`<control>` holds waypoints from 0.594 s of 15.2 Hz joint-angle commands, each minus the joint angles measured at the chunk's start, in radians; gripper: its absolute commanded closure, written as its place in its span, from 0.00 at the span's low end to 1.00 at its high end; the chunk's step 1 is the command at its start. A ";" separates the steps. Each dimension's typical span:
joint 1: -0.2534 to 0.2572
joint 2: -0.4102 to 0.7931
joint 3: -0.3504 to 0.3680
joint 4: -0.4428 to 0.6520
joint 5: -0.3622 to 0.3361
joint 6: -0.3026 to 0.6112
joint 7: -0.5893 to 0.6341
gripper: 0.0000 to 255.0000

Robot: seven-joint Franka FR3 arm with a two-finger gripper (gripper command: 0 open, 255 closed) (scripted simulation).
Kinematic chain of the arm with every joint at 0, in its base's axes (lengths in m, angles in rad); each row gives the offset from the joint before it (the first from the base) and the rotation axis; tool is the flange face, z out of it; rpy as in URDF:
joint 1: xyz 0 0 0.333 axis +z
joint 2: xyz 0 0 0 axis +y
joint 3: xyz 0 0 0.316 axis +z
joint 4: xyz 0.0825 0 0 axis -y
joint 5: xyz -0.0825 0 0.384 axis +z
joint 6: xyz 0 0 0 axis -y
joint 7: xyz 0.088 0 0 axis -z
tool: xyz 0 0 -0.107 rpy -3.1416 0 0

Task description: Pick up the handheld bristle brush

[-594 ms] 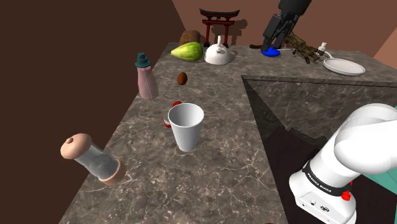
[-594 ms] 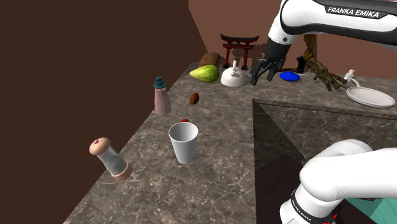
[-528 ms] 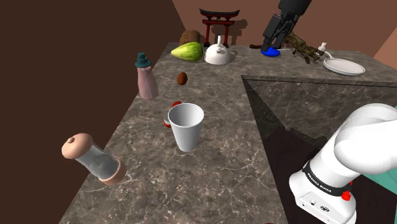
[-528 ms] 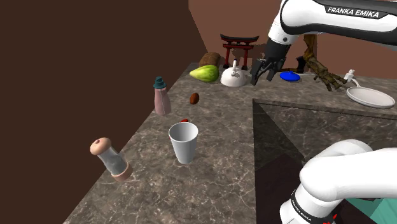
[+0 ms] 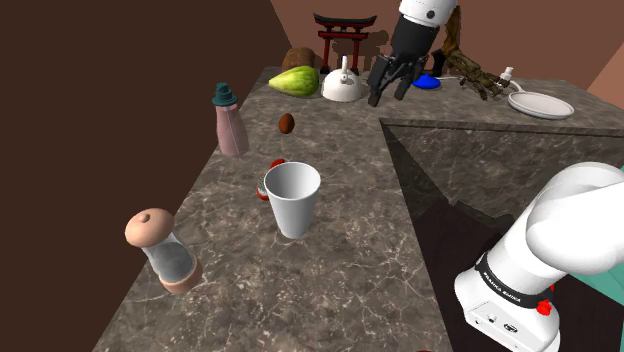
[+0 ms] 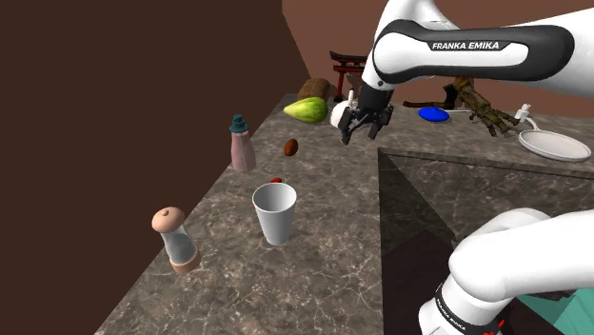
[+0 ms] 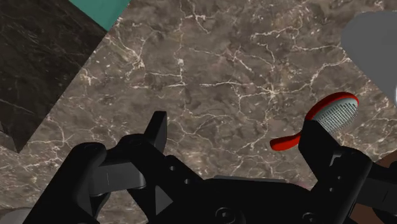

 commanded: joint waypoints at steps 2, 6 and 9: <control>0.004 0.069 0.049 -0.008 0.026 0.074 0.080 0.00; 0.007 0.185 0.117 0.008 0.050 0.169 0.188 0.00; 0.007 0.284 0.166 0.035 0.056 0.237 0.271 0.00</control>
